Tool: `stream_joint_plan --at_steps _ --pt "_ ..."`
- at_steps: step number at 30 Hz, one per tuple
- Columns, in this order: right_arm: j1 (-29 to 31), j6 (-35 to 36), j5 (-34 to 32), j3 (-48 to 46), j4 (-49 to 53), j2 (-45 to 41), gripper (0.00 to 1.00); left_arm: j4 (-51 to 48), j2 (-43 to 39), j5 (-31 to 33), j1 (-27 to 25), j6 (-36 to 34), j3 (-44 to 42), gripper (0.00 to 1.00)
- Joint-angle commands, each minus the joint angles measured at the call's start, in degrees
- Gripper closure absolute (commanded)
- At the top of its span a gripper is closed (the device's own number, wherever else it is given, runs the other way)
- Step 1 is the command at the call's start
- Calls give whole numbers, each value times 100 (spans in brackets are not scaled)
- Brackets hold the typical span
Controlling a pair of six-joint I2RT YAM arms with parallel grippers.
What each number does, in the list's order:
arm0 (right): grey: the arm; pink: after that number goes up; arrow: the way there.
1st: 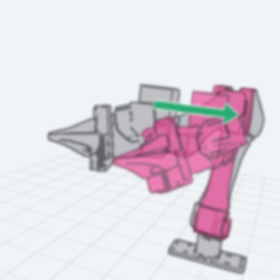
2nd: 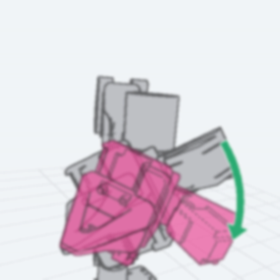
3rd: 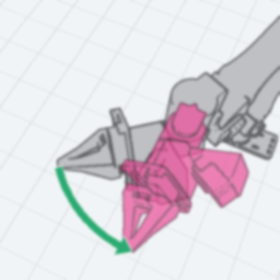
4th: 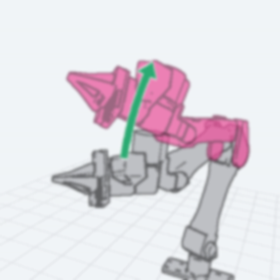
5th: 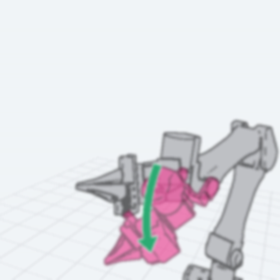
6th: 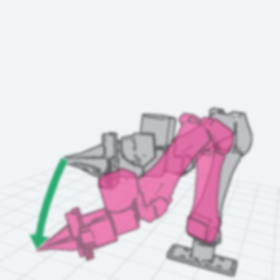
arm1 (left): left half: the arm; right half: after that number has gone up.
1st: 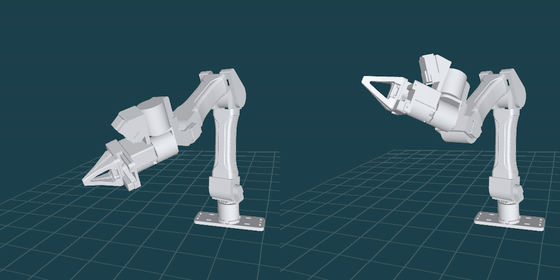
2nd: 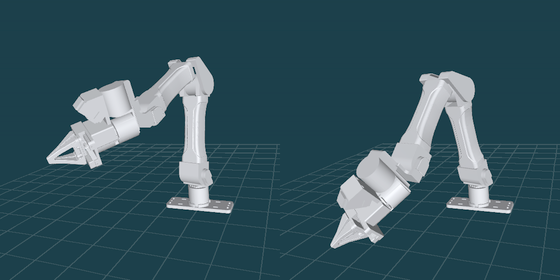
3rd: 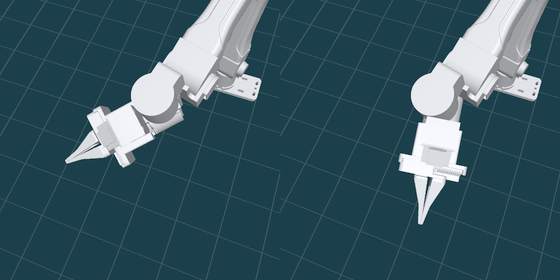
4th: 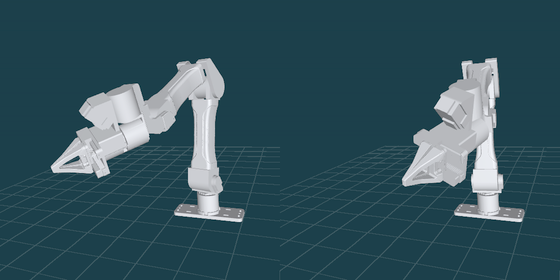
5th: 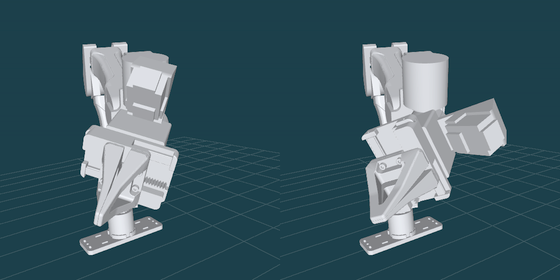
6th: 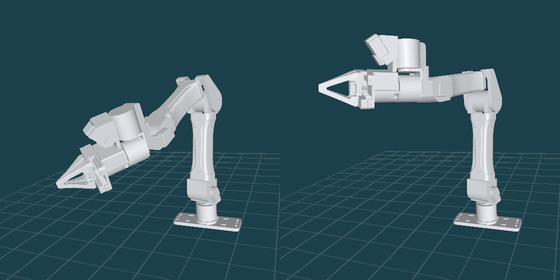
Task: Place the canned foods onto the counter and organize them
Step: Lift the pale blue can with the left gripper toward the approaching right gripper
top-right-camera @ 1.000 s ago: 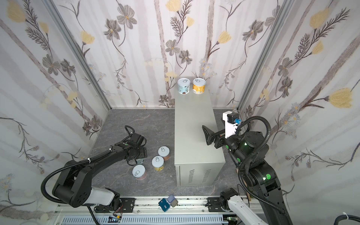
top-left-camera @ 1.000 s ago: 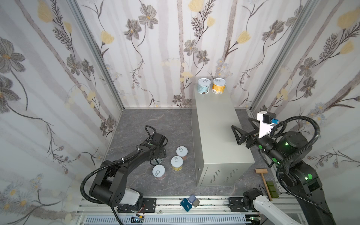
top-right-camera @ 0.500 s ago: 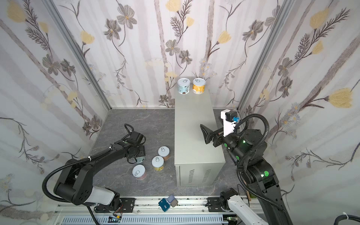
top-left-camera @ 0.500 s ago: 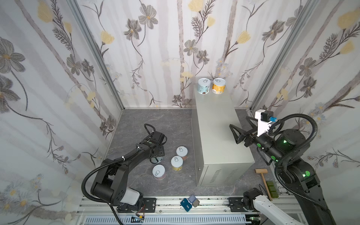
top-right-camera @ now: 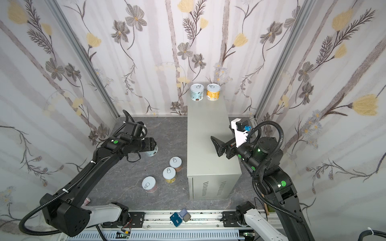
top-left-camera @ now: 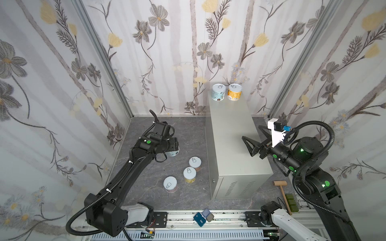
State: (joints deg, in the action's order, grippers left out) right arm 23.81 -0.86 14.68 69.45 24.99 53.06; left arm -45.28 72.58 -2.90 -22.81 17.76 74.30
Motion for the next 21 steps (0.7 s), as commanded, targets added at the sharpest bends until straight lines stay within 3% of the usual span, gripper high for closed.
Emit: stream_joint_plan --at_steps 1,5,10,16,21 --pt "83 218 42 9 -31 60 0 -248 -217 -1167 -72 -301 626 68" --pt "139 230 -82 72 40 63 0 -732 -61 -1447 -452 -486 1692 69" --pt "337 606 507 118 285 87 0 -1203 499 -1489 -1016 -676 2848 69" --pt "1080 812 -57 313 625 364 0 -1677 1203 -1835 -1473 -836 4274 69" --pt "1416 714 -210 303 404 432 0 -2250 1986 -1755 -2076 -1116 5557 70"
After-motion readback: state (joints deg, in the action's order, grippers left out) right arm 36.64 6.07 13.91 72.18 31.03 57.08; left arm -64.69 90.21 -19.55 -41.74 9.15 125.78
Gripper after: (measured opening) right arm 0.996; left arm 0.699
